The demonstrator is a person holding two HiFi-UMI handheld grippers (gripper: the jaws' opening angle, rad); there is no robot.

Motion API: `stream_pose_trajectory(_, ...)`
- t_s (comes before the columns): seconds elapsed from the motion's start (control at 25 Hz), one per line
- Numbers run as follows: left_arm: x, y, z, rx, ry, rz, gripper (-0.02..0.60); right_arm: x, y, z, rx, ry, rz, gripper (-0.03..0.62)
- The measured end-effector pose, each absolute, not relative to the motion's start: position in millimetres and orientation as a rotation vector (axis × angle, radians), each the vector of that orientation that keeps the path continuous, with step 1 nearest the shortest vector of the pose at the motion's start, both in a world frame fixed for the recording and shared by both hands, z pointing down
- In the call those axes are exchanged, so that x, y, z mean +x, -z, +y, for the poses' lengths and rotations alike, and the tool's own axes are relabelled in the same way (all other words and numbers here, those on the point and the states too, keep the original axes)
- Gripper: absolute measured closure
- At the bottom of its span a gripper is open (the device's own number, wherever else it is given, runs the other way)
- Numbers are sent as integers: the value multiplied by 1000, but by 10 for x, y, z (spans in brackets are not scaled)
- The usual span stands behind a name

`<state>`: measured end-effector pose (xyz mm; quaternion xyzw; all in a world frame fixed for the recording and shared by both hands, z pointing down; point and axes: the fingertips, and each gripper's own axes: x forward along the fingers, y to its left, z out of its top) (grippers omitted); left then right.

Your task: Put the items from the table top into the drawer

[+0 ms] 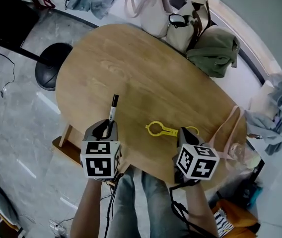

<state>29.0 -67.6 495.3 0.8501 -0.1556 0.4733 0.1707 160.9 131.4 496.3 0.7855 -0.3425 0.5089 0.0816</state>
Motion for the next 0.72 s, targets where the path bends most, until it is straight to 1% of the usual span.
stream_pose_trajectory(0.44, -887, -4990, -970, 2294, -1328, -630, 520, 971, -4922, 1080, 2296, -1497, -1072, 589)
stream_pose_trajectory(0.72, -1435, -5014, -1054, 2238, -1288, -718, 520, 538, -4918, 766, 2225, -1472, -1154, 589)
